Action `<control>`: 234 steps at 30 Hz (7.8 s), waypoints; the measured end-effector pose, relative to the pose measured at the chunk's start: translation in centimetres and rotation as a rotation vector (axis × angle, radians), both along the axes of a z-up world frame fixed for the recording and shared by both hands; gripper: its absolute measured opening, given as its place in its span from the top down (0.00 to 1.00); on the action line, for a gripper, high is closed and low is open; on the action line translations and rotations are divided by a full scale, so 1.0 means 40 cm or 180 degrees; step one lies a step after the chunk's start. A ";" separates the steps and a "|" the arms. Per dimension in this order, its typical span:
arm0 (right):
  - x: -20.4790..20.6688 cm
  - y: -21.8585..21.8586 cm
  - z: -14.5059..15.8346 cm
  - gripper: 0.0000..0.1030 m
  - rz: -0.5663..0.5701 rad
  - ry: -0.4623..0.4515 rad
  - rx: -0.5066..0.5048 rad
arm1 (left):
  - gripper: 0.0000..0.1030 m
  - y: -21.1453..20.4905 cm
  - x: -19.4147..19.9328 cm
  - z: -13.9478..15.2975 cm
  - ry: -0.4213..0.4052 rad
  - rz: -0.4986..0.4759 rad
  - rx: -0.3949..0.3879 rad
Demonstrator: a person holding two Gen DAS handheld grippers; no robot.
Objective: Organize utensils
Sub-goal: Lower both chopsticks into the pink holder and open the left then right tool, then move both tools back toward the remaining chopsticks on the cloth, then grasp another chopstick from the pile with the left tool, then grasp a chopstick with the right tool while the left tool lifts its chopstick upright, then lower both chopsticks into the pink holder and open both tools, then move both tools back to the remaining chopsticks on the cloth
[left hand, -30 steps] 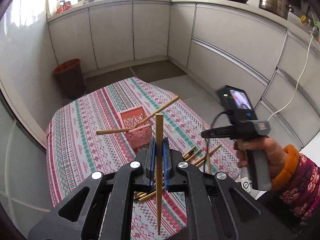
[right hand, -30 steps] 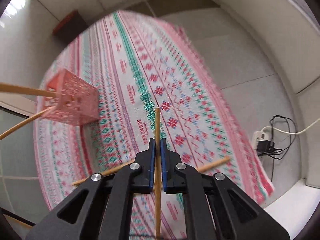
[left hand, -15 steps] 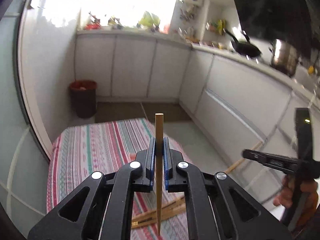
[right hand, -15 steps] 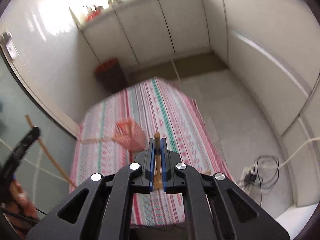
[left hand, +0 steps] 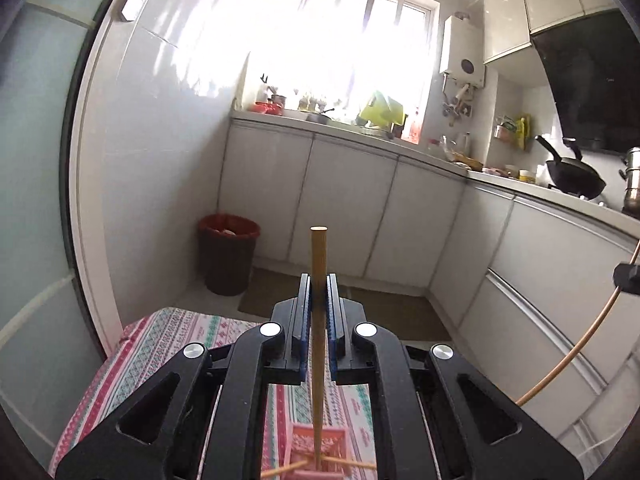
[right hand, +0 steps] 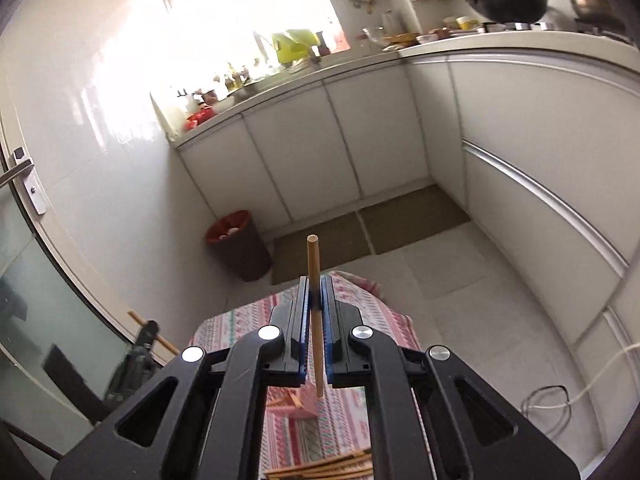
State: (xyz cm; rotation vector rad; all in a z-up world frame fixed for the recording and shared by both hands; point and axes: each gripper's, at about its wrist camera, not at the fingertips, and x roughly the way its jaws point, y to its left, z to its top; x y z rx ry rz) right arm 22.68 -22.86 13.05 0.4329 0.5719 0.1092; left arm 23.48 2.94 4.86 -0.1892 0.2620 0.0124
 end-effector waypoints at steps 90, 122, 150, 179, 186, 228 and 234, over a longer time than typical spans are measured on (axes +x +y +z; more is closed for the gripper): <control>-0.357 -0.179 -0.621 0.07 -0.0856 0.1903 0.0184 | 0.84 -0.446 0.083 -0.686 0.3365 -0.2072 0.1452; -0.082 0.009 -0.853 0.52 -0.1352 0.3068 0.0598 | 0.95 -0.078 -0.157 -0.203 0.1675 -0.1787 0.0925; -0.223 0.085 -0.453 0.94 -0.0417 0.1313 0.0505 | 0.75 -0.028 -0.051 -0.372 0.2568 -0.1377 0.0643; -0.270 0.051 -0.049 0.94 0.0320 0.0420 0.0476 | 0.95 -0.017 -0.134 0.060 0.0915 -0.1056 0.0313; -0.225 0.074 0.085 0.94 0.0272 0.0002 0.0342 | 0.95 -0.021 -0.035 0.075 0.0636 -0.0704 0.0276; 0.019 0.327 -0.100 0.61 0.0354 0.0170 -0.0525 | 0.39 0.147 -0.048 0.073 0.0573 -0.0228 -0.0285; -0.036 0.279 -0.106 0.33 0.0170 0.0281 -0.0505 | 0.27 0.117 -0.069 0.054 0.0763 -0.0287 -0.0143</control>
